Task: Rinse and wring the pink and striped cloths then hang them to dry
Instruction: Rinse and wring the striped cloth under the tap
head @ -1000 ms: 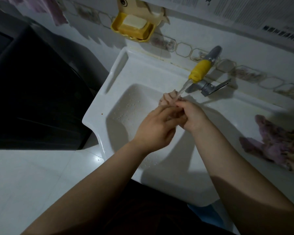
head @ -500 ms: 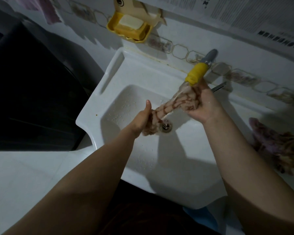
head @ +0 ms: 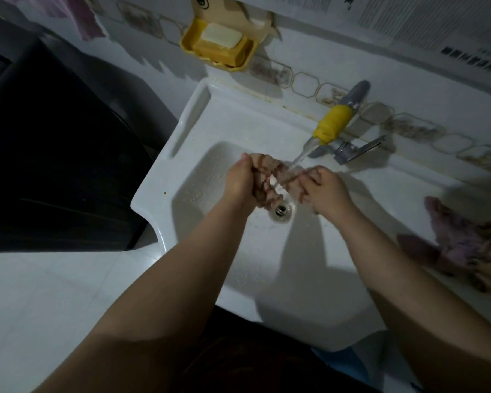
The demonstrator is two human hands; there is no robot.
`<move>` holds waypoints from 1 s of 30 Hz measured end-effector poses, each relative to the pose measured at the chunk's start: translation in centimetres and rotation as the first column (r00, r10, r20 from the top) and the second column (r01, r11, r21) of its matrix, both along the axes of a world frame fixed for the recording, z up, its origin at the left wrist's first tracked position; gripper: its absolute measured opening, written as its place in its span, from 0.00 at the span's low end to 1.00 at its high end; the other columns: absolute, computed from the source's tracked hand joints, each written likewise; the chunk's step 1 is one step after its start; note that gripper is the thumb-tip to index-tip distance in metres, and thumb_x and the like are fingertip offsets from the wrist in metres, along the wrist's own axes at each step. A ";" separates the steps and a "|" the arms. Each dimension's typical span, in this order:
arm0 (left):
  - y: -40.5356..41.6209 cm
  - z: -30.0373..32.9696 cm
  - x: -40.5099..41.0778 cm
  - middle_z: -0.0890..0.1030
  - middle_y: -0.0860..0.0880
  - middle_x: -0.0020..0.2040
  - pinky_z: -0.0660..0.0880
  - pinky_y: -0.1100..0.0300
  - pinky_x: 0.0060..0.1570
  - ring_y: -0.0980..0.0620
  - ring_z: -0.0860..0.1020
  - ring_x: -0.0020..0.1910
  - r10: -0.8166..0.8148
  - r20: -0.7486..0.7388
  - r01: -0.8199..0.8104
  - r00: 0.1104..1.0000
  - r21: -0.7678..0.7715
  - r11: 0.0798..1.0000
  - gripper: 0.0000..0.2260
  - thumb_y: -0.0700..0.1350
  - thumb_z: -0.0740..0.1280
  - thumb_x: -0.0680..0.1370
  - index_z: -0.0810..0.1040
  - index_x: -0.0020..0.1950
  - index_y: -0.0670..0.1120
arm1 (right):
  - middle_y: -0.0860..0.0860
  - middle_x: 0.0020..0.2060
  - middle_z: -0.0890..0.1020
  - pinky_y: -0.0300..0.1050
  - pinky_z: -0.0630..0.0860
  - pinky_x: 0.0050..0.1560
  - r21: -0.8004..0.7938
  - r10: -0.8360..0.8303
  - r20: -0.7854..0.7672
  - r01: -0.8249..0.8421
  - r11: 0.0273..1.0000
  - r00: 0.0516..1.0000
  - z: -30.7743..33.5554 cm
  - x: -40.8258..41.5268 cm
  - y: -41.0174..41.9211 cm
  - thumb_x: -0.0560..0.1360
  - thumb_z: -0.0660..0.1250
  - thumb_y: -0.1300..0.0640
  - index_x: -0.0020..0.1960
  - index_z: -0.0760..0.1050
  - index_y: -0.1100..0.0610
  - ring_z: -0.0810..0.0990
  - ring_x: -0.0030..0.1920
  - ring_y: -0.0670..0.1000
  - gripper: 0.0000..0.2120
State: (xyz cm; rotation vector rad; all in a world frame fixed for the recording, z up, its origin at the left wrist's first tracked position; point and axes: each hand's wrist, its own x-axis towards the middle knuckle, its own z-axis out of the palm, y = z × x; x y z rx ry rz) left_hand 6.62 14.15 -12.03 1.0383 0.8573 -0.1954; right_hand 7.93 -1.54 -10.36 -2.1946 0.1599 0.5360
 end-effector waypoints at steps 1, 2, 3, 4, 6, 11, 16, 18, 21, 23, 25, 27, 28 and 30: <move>-0.7 0.5 0.2 0.74 0.44 0.24 0.72 0.66 0.25 0.50 0.73 0.18 0.001 -0.042 -0.002 0.999 -0.027 1.000 0.23 0.52 0.49 0.84 0.72 0.36 0.42 | 0.56 0.38 0.79 0.40 0.71 0.34 0.070 -0.049 0.055 0.045 0.997 0.997 0.4 -0.7 1.4 0.76 0.66 0.51 0.44 0.72 0.60 0.76 0.37 0.51 0.11; -1.4 1.1 0.3 0.74 0.44 0.25 0.69 0.68 0.23 0.50 0.72 0.18 -0.004 -0.080 0.001 0.997 -0.037 0.999 0.23 0.52 0.49 0.84 0.69 0.33 0.44 | 0.53 0.37 0.80 0.38 0.72 0.35 0.109 -0.070 0.085 0.060 0.992 0.994 0.8 -1.5 2.8 0.75 0.67 0.49 0.46 0.74 0.59 0.76 0.35 0.48 0.12; -1.9 1.5 0.4 0.73 0.44 0.27 0.69 0.68 0.24 0.50 0.72 0.20 -0.035 -0.102 0.031 0.994 -0.036 0.999 0.22 0.52 0.50 0.83 0.66 0.32 0.46 | 0.50 0.36 0.79 0.36 0.72 0.36 0.106 -0.060 0.097 0.049 0.993 0.994 1.2 -2.1 4.0 0.75 0.67 0.47 0.48 0.75 0.58 0.76 0.35 0.46 0.14; -2.4 1.5 0.6 0.73 0.46 0.28 0.69 0.65 0.27 0.50 0.73 0.24 -0.051 -0.107 0.043 0.993 -0.068 0.997 0.20 0.52 0.52 0.83 0.66 0.33 0.47 | 0.48 0.37 0.79 0.36 0.72 0.38 0.075 -0.052 0.108 0.044 0.996 0.993 1.8 -2.3 4.9 0.76 0.65 0.44 0.50 0.76 0.57 0.77 0.36 0.47 0.16; -3.5 2.0 0.8 0.77 0.49 0.32 0.72 0.60 0.33 0.52 0.75 0.31 -0.103 -0.103 0.096 0.989 -0.072 0.993 0.16 0.54 0.57 0.81 0.72 0.39 0.47 | 0.52 0.39 0.80 0.42 0.73 0.44 -0.028 -0.104 0.123 0.109 0.994 0.987 1.7 -0.7 5.6 0.77 0.59 0.39 0.45 0.77 0.56 0.79 0.41 0.52 0.20; -5.0 1.9 1.1 0.80 0.35 0.51 0.80 0.53 0.42 0.43 0.79 0.46 -0.202 -0.066 0.200 0.977 -0.044 0.979 0.14 0.51 0.63 0.79 0.79 0.52 0.40 | 0.59 0.41 0.79 0.52 0.76 0.53 0.015 -0.269 0.091 0.269 0.963 0.959 1.4 2.4 4.8 0.80 0.57 0.50 0.38 0.73 0.57 0.78 0.45 0.57 0.16; -3.7 2.0 1.5 0.81 0.42 0.54 0.74 0.58 0.50 0.45 0.79 0.54 -0.210 -0.095 0.216 0.973 0.064 0.974 0.14 0.47 0.59 0.82 0.75 0.60 0.39 | 0.60 0.47 0.83 0.50 0.76 0.50 -0.075 -0.207 0.178 0.223 0.972 0.962 2.4 -0.5 6.4 0.80 0.55 0.45 0.45 0.79 0.59 0.81 0.50 0.60 0.22; -4.2 2.7 0.5 0.82 0.43 0.36 0.76 0.61 0.30 0.47 0.81 0.34 -0.250 -0.061 0.244 0.966 -0.082 0.966 0.16 0.50 0.59 0.82 0.78 0.44 0.39 | 0.62 0.48 0.82 0.49 0.73 0.49 -0.131 -0.206 0.188 0.232 0.964 0.960 2.0 1.1 5.7 0.81 0.54 0.46 0.39 0.74 0.59 0.80 0.51 0.61 0.21; -4.3 3.0 -0.3 0.76 0.43 0.32 0.73 0.61 0.26 0.49 0.74 0.26 -0.360 -0.078 0.350 0.930 -0.115 0.930 0.19 0.55 0.61 0.80 0.77 0.38 0.42 | 0.62 0.51 0.81 0.47 0.71 0.52 -0.126 -0.193 0.099 0.205 0.971 0.976 0.0 3.0 3.3 0.80 0.55 0.46 0.47 0.76 0.56 0.79 0.54 0.59 0.17; -2.8 3.4 -0.1 0.76 0.42 0.36 0.72 0.59 0.31 0.49 0.75 0.30 -0.413 -0.041 0.401 0.910 -0.167 0.901 0.22 0.60 0.61 0.78 0.79 0.40 0.43 | 0.59 0.51 0.80 0.47 0.71 0.52 -0.110 -0.154 -0.011 0.152 0.982 0.988 -1.8 2.5 1.4 0.79 0.58 0.43 0.51 0.74 0.56 0.79 0.52 0.58 0.17; -1.0 3.7 0.4 0.71 0.43 0.34 0.68 0.61 0.28 0.50 0.70 0.27 -0.461 0.010 0.452 0.888 -0.207 0.868 0.25 0.64 0.56 0.78 0.78 0.40 0.43 | 0.55 0.51 0.79 0.50 0.74 0.55 -0.060 -0.178 -0.116 0.172 0.983 0.977 -3.0 1.4 -0.4 0.73 0.63 0.38 0.51 0.69 0.52 0.79 0.52 0.56 0.18; 0.2 4.0 1.0 0.67 0.45 0.33 0.63 0.61 0.26 0.52 0.65 0.24 -0.524 0.069 0.526 0.849 -0.216 0.823 0.26 0.64 0.53 0.79 0.75 0.42 0.44 | 0.52 0.54 0.77 0.48 0.73 0.56 -0.052 -0.152 -0.082 0.148 0.988 0.985 -2.5 0.2 -1.4 0.72 0.66 0.42 0.56 0.67 0.49 0.77 0.54 0.53 0.17; 0.6 4.5 1.2 0.68 0.45 0.33 0.62 0.60 0.28 0.51 0.64 0.26 -0.552 0.076 0.553 0.831 -0.230 0.801 0.25 0.64 0.54 0.79 0.76 0.43 0.44 | 0.50 0.56 0.75 0.43 0.72 0.55 -0.013 -0.141 -0.024 0.141 0.990 0.990 -2.3 -0.1 -1.6 0.74 0.67 0.51 0.60 0.68 0.49 0.75 0.56 0.51 0.16; 0.5 5.3 1.5 0.74 0.46 0.30 0.66 0.62 0.26 0.50 0.69 0.24 -0.611 0.061 0.604 0.790 -0.255 0.755 0.24 0.63 0.55 0.79 0.77 0.43 0.43 | 0.48 0.60 0.74 0.34 0.69 0.55 0.173 -0.081 0.023 0.075 0.982 0.996 -1.5 -0.6 -1.3 0.73 0.64 0.65 0.66 0.68 0.51 0.73 0.61 0.47 0.24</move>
